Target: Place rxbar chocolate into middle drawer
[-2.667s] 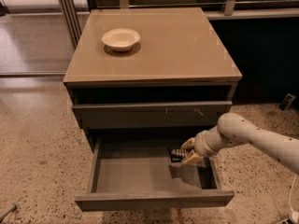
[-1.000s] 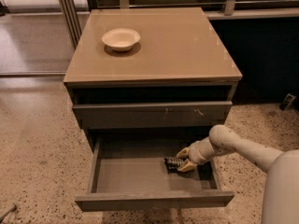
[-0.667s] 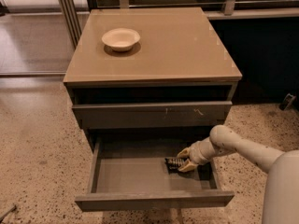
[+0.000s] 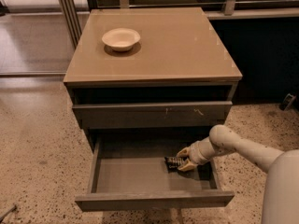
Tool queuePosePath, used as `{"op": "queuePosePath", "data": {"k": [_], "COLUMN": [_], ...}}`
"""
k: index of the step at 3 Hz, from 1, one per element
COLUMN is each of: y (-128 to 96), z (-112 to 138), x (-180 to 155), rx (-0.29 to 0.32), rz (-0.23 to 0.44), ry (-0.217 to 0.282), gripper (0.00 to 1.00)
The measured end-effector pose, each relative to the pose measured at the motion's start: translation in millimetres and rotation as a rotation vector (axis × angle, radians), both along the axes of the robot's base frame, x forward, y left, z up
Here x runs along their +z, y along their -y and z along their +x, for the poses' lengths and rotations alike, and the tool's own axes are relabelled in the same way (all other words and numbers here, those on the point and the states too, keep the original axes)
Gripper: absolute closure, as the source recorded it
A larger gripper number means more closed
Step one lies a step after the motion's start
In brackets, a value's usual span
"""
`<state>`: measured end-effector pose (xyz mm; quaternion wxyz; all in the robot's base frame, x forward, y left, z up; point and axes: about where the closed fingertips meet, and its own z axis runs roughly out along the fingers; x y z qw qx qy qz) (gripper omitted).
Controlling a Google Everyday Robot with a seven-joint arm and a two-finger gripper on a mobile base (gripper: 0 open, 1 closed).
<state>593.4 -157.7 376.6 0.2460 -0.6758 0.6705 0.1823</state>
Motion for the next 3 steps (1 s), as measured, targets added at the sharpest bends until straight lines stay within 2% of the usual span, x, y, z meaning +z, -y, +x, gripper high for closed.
{"op": "queuePosePath", "data": {"k": [1, 2, 3], "y": [0.0, 0.0, -0.1], "z": [0.0, 0.0, 0.0], "x": [0.0, 0.0, -0.1], "rx": [0.0, 0.0, 0.0], "rz": [0.0, 0.0, 0.0], "ry": [0.0, 0.0, 0.0], "gripper": [0.13, 0.0, 0.0]}}
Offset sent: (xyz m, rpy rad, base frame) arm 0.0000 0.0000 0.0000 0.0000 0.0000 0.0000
